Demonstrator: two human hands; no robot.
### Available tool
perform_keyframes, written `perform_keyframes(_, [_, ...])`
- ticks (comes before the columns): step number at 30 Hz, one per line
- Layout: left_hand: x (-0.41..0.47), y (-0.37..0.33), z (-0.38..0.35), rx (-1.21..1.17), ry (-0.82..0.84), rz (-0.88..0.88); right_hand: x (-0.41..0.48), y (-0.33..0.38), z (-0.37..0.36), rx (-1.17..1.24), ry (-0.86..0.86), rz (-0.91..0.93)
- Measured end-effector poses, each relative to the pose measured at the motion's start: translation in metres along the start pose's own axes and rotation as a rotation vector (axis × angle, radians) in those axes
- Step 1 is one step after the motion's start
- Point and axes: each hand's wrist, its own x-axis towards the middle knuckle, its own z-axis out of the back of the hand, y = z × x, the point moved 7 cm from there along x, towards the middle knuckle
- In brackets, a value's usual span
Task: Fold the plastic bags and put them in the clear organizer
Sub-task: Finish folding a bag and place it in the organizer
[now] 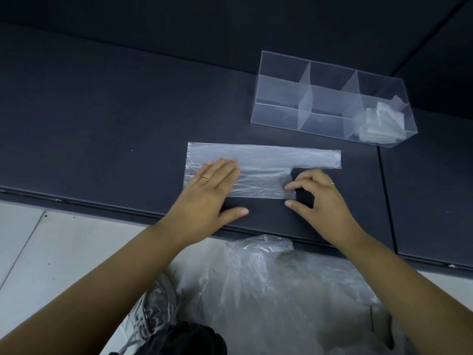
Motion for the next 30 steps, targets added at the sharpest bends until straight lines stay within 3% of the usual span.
perform_keyframes(4, [0.012, -0.002, -0.019, -0.018, 0.058, -0.002, 0.009, -0.001, -0.002, 0.116, -0.115, -0.071])
perform_keyframes(11, [0.018, -0.009, -0.006, 0.043, -0.113, -0.016, 0.017, -0.005, 0.008, 0.265, 0.103, -0.147])
perform_keyframes(15, [0.017, -0.018, 0.01, 0.065, -0.265, -0.078, 0.011, 0.012, 0.034, -0.032, -0.002, -0.066])
perform_keyframes(20, [0.014, -0.026, 0.016, 0.025, -0.193, -0.044, 0.007, 0.064, -0.011, -0.292, 0.139, 0.211])
perform_keyframes(22, [0.011, -0.02, 0.014, -0.032, -0.13, 0.041, 0.011, 0.059, -0.014, -0.195, 0.063, 0.161])
perform_keyframes(26, [0.001, 0.018, 0.031, -0.269, -0.201, 0.201, 0.022, 0.011, 0.0, 0.257, -0.006, -0.147])
perform_keyframes(30, [-0.006, 0.075, 0.031, -0.671, -0.156, 0.465, 0.027, -0.019, 0.004, 0.496, -0.066, -0.371])
